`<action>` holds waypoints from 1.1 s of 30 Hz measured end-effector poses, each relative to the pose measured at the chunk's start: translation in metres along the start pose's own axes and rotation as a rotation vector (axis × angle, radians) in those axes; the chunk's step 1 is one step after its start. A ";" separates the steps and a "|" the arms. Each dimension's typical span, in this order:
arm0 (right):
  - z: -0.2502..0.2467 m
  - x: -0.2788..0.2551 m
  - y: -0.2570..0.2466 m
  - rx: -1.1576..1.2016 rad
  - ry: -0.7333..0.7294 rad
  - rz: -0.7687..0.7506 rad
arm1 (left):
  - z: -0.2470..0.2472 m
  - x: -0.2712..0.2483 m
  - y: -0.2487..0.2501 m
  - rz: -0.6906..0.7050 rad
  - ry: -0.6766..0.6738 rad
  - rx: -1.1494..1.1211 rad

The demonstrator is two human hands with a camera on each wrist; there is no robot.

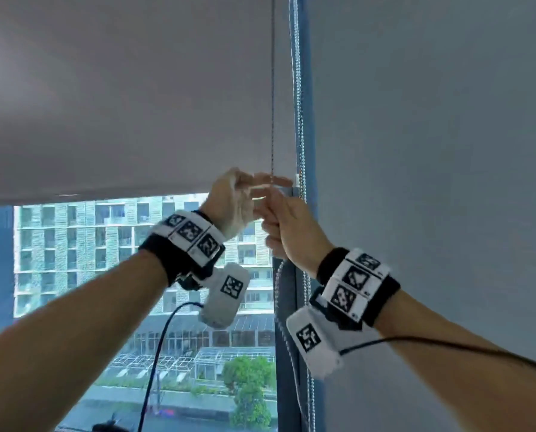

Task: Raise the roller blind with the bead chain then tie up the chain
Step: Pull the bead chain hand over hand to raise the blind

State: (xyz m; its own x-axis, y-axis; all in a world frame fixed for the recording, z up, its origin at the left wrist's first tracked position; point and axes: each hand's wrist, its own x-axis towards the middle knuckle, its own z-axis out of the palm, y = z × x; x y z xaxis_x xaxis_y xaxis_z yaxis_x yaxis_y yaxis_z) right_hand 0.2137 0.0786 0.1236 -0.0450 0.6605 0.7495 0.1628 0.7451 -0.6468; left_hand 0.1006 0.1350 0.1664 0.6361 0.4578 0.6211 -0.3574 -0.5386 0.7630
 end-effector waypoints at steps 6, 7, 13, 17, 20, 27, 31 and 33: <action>0.000 -0.050 0.060 -0.048 -0.113 0.102 | 0.020 0.043 0.065 0.068 0.197 -0.092; -0.001 -0.057 0.069 -0.037 -0.133 0.119 | 0.024 0.046 0.061 0.098 0.239 -0.063; -0.026 -0.046 0.060 0.204 -0.268 0.316 | 0.042 0.025 0.002 0.167 0.232 0.055; -0.043 0.004 0.005 0.330 -0.200 0.176 | 0.034 0.010 -0.027 0.162 0.254 -0.005; -0.040 0.045 -0.037 0.152 -0.088 0.104 | 0.036 -0.005 -0.048 0.092 0.231 -0.050; -0.010 0.075 -0.046 -0.017 0.101 -0.068 | 0.026 -0.018 -0.057 -0.083 0.088 -0.125; 0.001 0.055 -0.024 -0.154 0.106 -0.159 | 0.002 0.004 -0.005 0.041 0.083 -0.143; 0.005 0.042 -0.012 -0.279 0.086 -0.232 | 0.002 0.014 0.023 0.090 0.072 -0.077</action>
State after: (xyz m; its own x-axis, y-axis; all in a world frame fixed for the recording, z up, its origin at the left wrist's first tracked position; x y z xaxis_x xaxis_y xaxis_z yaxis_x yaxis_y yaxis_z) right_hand 0.2045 0.0975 0.1624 -0.0308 0.4578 0.8885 0.4212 0.8121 -0.4038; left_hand 0.1026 0.1274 0.1925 0.5497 0.4612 0.6965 -0.4635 -0.5252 0.7136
